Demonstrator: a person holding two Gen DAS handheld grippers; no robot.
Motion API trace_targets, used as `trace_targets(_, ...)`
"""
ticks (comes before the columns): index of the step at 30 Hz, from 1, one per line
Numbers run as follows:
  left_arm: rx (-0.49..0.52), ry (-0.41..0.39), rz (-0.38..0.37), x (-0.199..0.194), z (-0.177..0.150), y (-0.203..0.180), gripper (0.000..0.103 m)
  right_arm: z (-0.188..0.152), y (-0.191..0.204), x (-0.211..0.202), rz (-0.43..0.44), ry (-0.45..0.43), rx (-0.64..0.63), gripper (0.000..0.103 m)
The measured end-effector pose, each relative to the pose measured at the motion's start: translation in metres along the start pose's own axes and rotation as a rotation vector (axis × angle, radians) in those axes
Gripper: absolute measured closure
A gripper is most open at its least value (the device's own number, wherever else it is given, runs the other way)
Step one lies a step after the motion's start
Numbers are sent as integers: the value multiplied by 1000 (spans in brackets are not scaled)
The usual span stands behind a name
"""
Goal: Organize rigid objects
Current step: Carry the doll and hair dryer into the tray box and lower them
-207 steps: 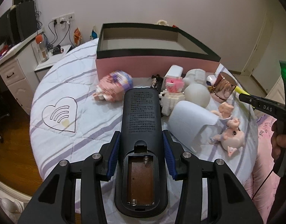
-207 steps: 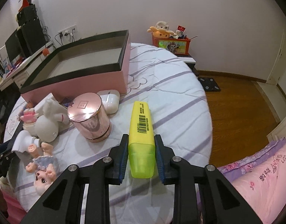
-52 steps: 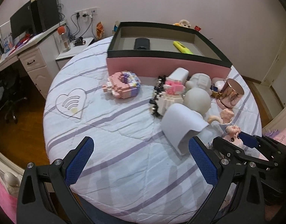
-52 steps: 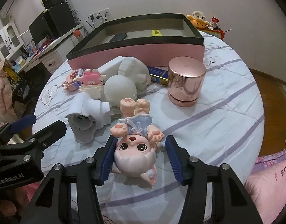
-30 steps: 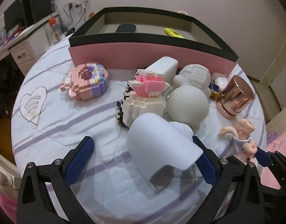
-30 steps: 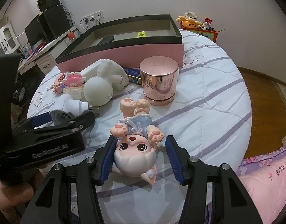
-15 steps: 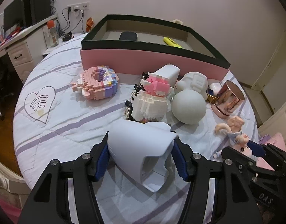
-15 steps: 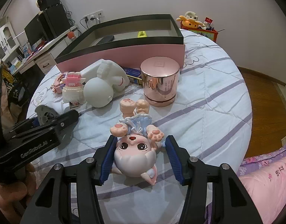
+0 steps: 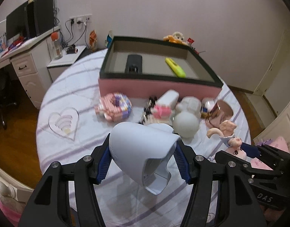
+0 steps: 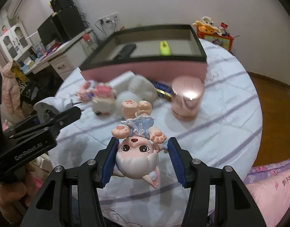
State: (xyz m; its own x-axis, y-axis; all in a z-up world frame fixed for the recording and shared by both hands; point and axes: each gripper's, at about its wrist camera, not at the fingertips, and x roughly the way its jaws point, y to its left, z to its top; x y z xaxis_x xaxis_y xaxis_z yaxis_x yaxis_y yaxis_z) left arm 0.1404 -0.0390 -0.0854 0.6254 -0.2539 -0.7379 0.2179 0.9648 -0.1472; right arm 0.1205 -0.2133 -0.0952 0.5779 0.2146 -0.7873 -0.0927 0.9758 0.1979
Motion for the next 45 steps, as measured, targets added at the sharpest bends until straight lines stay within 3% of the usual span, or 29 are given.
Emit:
trace_targets(5,16,-35,12,-1,32,4,43,32,4,-11,3,-48,-28,48)
trace_targets(14,53,-123,7,13,120,3,43,126,-1,-11,-54,-154,-70,48)
trace_targets(22,49,-69,-14,74,173,-3,43,182,-24,34,-87,-124,-39,48)
trace_targets(34,50,81,-12,162,184,-10,43,204,-57,109,-117,13,-12,48)
trace_targets(45,60,147,1,190,184,-12,42,204,-64,133,-118,82,-10,48)
